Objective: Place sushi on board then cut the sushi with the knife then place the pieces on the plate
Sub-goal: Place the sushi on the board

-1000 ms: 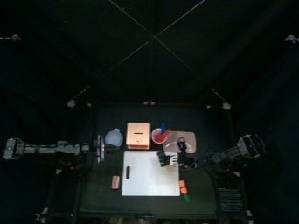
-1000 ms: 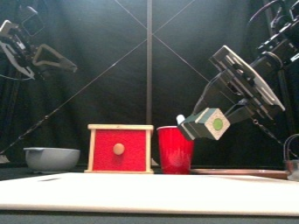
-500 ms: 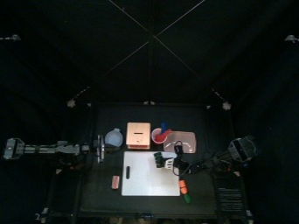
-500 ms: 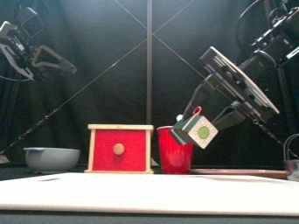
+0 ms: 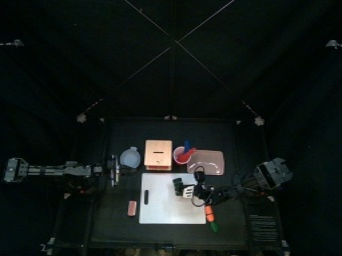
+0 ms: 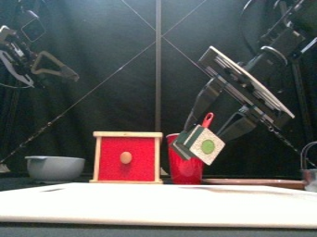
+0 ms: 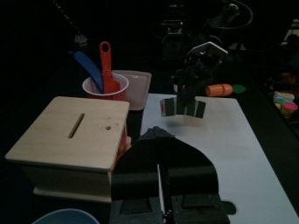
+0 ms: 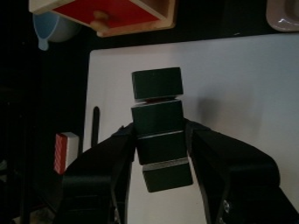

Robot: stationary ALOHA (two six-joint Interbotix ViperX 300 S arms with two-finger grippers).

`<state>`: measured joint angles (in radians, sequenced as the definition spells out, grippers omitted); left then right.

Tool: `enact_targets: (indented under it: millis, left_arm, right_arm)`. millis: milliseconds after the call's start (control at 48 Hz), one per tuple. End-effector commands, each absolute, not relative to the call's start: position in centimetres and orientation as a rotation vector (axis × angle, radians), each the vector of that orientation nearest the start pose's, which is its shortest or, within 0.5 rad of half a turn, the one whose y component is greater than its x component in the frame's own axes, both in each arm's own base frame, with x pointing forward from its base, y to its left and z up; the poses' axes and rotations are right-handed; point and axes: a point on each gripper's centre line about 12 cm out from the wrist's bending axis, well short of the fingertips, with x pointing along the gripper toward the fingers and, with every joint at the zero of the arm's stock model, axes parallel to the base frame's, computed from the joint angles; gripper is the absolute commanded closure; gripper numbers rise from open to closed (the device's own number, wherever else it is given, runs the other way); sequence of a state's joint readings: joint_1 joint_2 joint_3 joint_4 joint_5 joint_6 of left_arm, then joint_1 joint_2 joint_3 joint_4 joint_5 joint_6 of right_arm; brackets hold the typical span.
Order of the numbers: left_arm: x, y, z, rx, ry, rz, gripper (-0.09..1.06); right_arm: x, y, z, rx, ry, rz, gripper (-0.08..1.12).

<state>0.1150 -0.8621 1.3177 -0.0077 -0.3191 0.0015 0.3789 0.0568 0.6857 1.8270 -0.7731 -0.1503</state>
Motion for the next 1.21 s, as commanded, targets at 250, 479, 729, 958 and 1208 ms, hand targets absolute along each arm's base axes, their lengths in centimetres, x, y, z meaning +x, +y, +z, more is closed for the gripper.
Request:
enact_targets:
  millis: [250, 479, 729, 958, 1208]
  left_arm:
    - [19.8, 2.3, 22.2, -0.013, 0.127, 0.119, 1.0]
    - [19.7, 2.4, 22.0, -0.02, 0.139, 0.123, 1.0]
    - [19.6, 2.8, 21.7, -0.021, 0.168, 0.142, 1.0]
    - [19.6, 2.9, 21.6, -0.023, 0.177, 0.152, 1.0]
    - [19.5, 3.2, 21.6, -0.023, 0.177, 0.167, 1.0]
  right_arm:
    - [36.8, 7.1, 17.8, 1.122, 0.334, -0.949, 0.52]
    - [37.9, 8.7, 17.0, 1.142, 0.349, -1.003, 0.52]
    - [39.1, 9.5, 16.2, 1.162, 0.358, -1.048, 0.52]
    - [39.7, 9.6, 16.1, 1.162, 0.34, -1.11, 0.52]
    - [40.7, 9.8, 15.7, 1.162, 0.334, -1.121, 0.52]
